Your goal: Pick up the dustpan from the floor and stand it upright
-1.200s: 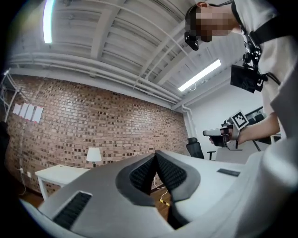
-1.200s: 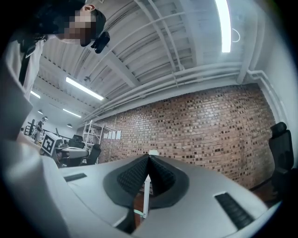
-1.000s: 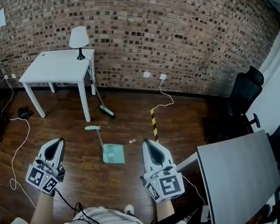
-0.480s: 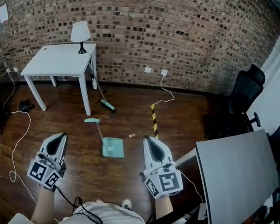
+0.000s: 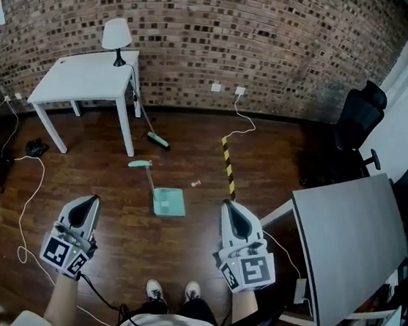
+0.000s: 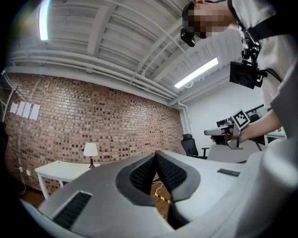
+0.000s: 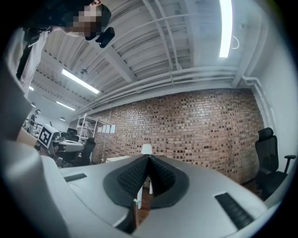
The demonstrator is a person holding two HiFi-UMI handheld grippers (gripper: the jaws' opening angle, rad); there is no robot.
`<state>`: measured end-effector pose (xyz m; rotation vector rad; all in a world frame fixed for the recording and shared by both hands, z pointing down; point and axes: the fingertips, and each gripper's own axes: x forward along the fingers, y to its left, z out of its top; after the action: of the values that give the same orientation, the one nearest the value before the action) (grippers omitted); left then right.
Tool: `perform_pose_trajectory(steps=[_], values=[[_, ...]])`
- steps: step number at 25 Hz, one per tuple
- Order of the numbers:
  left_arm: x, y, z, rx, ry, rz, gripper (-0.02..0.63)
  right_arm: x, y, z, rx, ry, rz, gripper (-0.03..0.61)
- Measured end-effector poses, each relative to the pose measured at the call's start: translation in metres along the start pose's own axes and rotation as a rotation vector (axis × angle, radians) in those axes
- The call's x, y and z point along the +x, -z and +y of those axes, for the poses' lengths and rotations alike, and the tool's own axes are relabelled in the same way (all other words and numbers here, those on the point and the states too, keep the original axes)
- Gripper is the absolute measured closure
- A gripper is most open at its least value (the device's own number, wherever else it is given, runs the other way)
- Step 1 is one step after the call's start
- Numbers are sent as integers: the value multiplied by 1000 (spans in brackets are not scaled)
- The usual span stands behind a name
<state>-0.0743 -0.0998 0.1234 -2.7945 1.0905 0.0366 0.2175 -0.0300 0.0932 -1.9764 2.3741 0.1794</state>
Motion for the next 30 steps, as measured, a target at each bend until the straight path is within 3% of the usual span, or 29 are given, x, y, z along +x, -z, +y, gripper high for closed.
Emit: perform_pose_trajectory(steps=[4, 10, 15, 24, 30], values=[[-13, -2, -13, 27, 14, 5, 606, -21, -9, 2, -19, 10, -9, 597], [-47, -17, -76, 83, 51, 4, 607, -83, -18, 9, -1, 23, -23, 597], [-103, -25, -158, 77, 33, 4, 606, -179, -23, 25, 20, -20, -40, 597], [-221, -35, -343, 79, -42, 17, 606, -386, -36, 37, 2, -125, -56, 597], [-271, -68, -391, 98, -38, 33, 606, -447, -60, 62, 21, -154, -49, 598]])
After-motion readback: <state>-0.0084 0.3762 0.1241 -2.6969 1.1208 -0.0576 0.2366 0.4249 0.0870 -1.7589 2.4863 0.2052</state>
